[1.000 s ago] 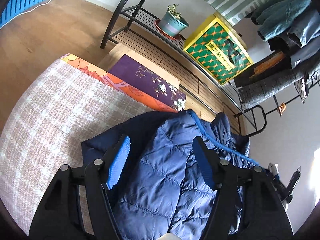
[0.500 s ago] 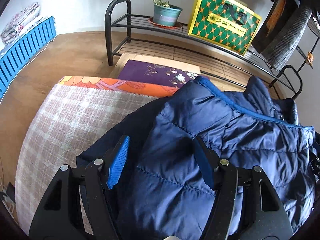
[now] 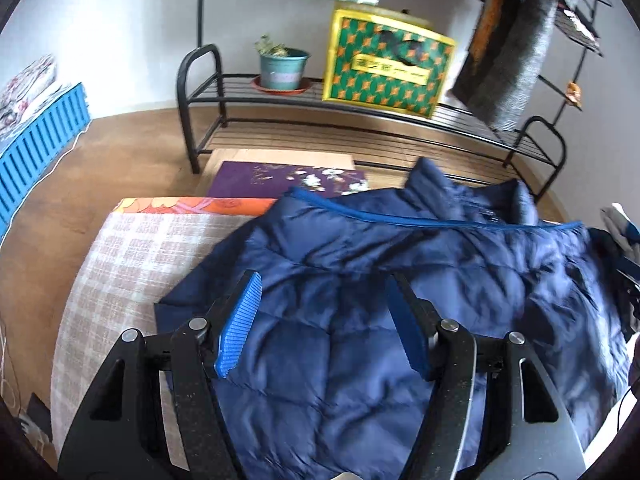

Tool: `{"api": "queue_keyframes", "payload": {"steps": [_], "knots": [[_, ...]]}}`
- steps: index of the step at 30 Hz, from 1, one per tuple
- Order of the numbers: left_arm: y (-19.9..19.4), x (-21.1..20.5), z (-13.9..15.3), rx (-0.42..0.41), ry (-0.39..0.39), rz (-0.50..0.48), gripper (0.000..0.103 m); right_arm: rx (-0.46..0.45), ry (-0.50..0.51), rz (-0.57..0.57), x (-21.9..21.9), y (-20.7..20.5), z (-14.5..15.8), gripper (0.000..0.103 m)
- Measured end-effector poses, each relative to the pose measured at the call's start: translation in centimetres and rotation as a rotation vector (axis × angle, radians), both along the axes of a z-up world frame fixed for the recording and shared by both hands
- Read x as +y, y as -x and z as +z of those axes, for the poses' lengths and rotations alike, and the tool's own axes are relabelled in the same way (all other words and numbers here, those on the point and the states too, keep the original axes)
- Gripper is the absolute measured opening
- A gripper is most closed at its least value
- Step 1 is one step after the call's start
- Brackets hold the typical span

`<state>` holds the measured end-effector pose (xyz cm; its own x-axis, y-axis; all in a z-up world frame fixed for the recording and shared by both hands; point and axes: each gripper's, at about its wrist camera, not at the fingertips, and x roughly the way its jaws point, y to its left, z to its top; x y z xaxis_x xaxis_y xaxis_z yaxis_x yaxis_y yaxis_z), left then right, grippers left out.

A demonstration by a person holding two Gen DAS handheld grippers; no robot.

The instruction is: Fold large clothes

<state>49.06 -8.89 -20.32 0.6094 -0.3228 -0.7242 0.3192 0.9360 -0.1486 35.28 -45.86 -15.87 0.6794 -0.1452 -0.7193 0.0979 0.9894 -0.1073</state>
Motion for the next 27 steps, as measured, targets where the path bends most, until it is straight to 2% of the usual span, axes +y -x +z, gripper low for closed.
{"api": "queue_keyframes", "payload": {"steps": [2, 6, 8, 10, 15, 17, 19, 21, 24, 27], "knots": [[2.9, -2.1, 1.4, -0.003, 0.030, -0.084, 0.067, -0.049, -0.041, 0.014, 0.5, 3.3, 1.5, 0.067], [8.1, -7.1, 2.8, 0.009, 0.063, -0.227, 0.067, -0.042, -0.122, 0.002, 1.0, 8.1, 2.4, 0.067], [9.7, -9.6, 2.9, 0.004, 0.049, -0.275, 0.067, 0.008, -0.148, 0.000, 1.2, 9.5, 1.7, 0.056], [10.8, -12.3, 2.4, 0.003, 0.018, -0.309, 0.067, 0.062, -0.162, -0.010, 1.5, 10.4, 0.4, 0.050], [11.5, -16.7, -1.3, 0.043, -0.085, -0.316, 0.067, 0.169, -0.214, -0.060, 1.1, 12.2, -4.0, 0.047], [11.5, -17.3, -3.6, 0.076, -0.121, -0.317, 0.067, 0.178, -0.186, -0.066, 1.3, 12.8, -5.2, 0.045], [11.7, -17.3, -4.6, 0.038, -0.130, -0.313, 0.070, 0.178, -0.175, -0.064, 1.5, 13.1, -5.5, 0.045], [11.8, -17.2, -4.8, 0.027, -0.126, -0.314, 0.070, 0.182, -0.170, -0.061, 1.6, 13.3, -5.6, 0.045], [11.5, -16.6, -3.9, 0.062, -0.119, -0.303, 0.070, 0.162, -0.208, -0.080, 1.1, 14.0, -4.7, 0.047], [12.3, -14.9, -1.6, 0.019, -0.085, -0.271, 0.069, 0.105, -0.270, -0.157, -0.5, 16.4, -3.4, 0.066]]}}
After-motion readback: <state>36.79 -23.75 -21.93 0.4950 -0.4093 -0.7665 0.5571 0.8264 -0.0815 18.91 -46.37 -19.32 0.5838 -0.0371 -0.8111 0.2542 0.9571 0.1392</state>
